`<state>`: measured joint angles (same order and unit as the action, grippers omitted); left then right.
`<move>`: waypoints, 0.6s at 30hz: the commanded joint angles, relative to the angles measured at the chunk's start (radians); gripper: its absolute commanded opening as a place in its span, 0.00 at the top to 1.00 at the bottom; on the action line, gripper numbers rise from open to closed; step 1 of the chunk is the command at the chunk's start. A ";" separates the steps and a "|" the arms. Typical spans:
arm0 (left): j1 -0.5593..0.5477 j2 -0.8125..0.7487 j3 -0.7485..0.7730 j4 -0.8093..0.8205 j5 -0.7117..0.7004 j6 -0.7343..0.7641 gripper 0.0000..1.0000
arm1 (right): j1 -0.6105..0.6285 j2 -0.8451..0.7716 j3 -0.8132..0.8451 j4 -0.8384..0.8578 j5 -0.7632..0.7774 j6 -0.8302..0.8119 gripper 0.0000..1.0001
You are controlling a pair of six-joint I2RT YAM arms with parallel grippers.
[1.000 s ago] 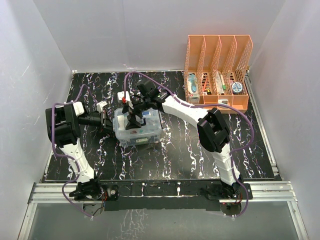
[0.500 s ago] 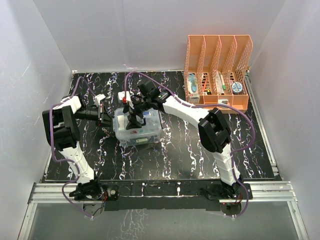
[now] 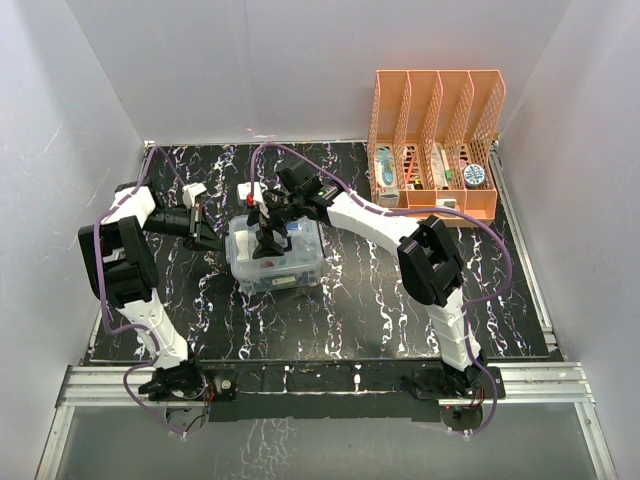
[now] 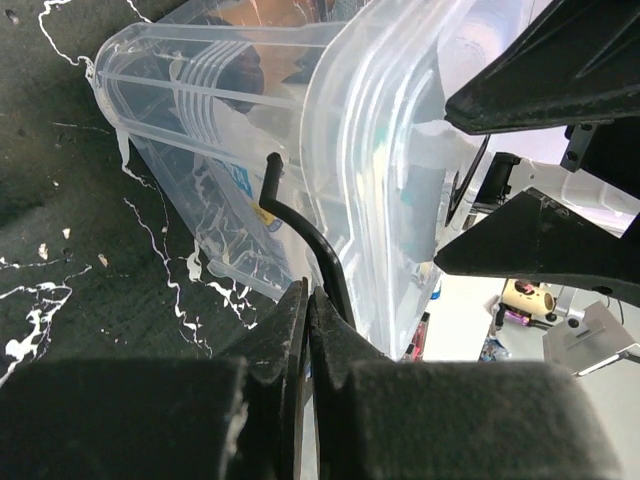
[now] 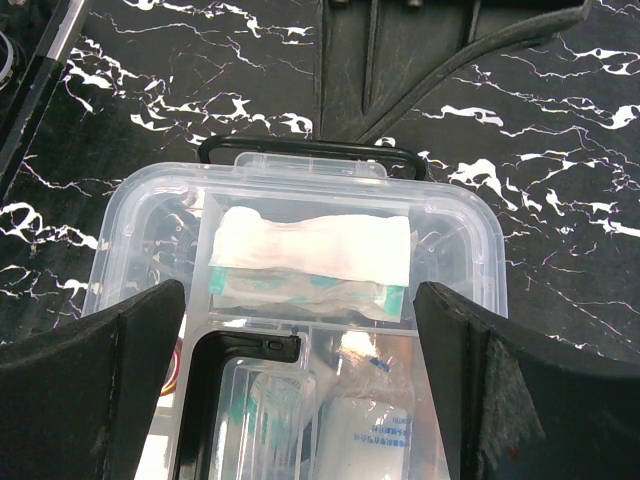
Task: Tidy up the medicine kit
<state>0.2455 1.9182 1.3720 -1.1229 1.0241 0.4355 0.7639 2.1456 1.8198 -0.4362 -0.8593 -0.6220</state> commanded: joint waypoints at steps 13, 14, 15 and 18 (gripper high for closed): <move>-0.049 -0.146 0.094 -0.125 0.030 -0.045 1.00 | -0.017 0.144 -0.147 -0.216 0.271 -0.045 0.02; -0.058 -0.149 0.095 -0.121 0.028 -0.051 1.00 | -0.015 0.146 -0.146 -0.214 0.271 -0.044 0.02; -0.065 -0.149 0.093 -0.118 0.025 -0.056 1.00 | -0.016 0.149 -0.148 -0.212 0.270 -0.041 0.02; -0.086 -0.153 0.074 -0.088 0.019 -0.082 1.00 | -0.016 0.147 -0.158 -0.203 0.267 -0.038 0.02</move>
<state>0.1913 1.8225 1.4349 -1.1995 0.9916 0.3950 0.7616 2.1376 1.7885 -0.3870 -0.8616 -0.5919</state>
